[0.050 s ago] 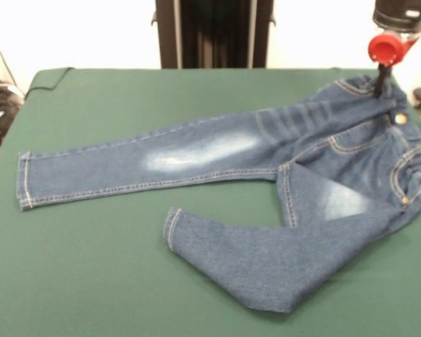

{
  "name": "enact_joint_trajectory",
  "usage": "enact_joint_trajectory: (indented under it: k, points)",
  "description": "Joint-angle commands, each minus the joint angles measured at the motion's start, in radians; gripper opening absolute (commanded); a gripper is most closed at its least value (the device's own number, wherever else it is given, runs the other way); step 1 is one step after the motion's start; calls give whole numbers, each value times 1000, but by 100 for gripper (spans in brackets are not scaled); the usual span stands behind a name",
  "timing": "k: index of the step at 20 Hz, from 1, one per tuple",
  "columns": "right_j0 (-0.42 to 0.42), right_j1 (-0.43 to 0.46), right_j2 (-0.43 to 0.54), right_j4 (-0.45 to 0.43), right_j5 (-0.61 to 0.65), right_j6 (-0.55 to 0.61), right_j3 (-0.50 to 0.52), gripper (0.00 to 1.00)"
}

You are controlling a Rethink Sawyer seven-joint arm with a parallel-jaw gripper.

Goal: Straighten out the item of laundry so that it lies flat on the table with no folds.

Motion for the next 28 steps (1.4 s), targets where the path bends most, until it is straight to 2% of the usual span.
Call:
enact_joint_trajectory:
  k: [1, 5, 8, 11, 18, 20, 28]
  points:
    - [36, 23, 29, 1, 180, 366, 38, 100]
    - [33, 50, 10, -6, 179, 366, 36, 100]
    - [6, 61, 16, 7, 146, 318, 49, 100]
    - [-37, 77, -25, -37, 164, 249, 42, 100]
    - [-151, 120, -184, -229, 228, 77, -51, 100]
    - [-186, 124, -200, -275, 225, 43, -76, 100]
    - [-374, 81, -129, -416, 84, -91, -124, 100]
